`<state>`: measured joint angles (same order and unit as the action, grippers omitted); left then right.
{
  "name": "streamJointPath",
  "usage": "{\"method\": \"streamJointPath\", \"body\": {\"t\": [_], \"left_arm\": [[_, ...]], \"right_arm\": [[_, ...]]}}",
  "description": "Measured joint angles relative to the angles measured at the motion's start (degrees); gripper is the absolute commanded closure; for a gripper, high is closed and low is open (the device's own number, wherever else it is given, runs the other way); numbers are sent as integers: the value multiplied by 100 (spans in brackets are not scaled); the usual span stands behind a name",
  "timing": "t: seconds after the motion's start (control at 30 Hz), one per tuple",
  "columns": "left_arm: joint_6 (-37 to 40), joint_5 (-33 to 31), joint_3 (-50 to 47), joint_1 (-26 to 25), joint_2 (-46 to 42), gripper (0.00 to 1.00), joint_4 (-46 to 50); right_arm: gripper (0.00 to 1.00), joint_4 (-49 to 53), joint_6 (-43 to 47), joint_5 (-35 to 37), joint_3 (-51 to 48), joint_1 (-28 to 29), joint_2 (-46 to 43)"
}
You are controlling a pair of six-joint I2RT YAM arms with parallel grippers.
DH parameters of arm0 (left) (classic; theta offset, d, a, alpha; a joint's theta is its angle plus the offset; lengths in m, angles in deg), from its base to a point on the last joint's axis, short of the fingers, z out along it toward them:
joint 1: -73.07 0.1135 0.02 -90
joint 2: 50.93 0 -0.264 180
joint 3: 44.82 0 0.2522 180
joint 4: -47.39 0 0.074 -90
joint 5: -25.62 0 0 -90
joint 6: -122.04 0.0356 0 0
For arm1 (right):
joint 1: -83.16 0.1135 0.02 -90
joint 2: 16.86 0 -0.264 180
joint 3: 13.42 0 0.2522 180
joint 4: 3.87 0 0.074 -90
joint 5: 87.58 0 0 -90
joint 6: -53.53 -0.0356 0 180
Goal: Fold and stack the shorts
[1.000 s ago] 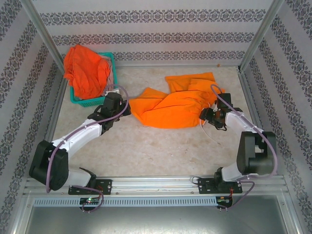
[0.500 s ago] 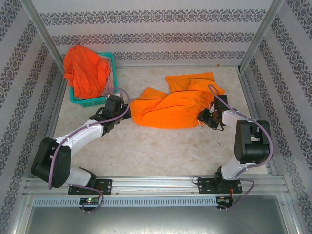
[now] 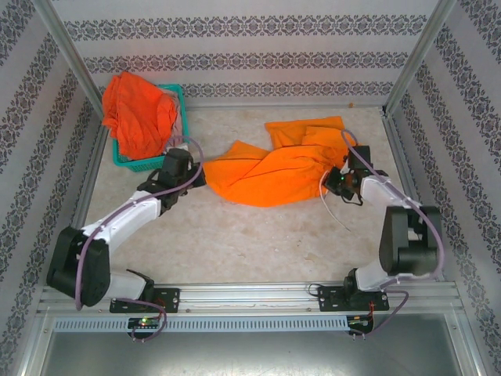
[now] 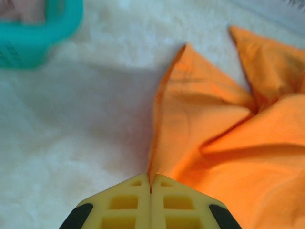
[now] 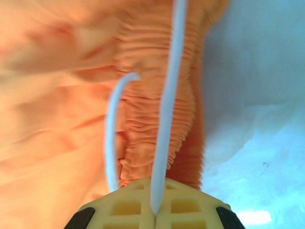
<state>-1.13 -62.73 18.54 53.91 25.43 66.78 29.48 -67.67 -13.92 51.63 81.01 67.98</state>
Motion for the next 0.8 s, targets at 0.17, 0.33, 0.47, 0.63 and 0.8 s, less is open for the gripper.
{"method": "streamJointPath", "body": {"t": [0.17, 0.33, 0.47, 0.63, 0.8], "left_arm": [[330, -72, 1051, 297, -732, 100, 584], [662, -85, 2326, 323, -748, 100, 1008], [883, -85, 3421, 398, 52, 100, 1276], [988, -66, 5215, 632, 1639, 100, 1716], [1029, -87, 8203, 846, 3475, 100, 2614]], "right_arm": [[100, 450, 59, 42, 1005, -35, -1126], [100, 597, 0, -48, 1991, -33, -1370], [100, 776, -46, -131, 2973, 66, -678], [100, 935, -114, -203, 4555, 369, 575], [100, 1224, -334, -610, 7195, 568, 2090]]}}
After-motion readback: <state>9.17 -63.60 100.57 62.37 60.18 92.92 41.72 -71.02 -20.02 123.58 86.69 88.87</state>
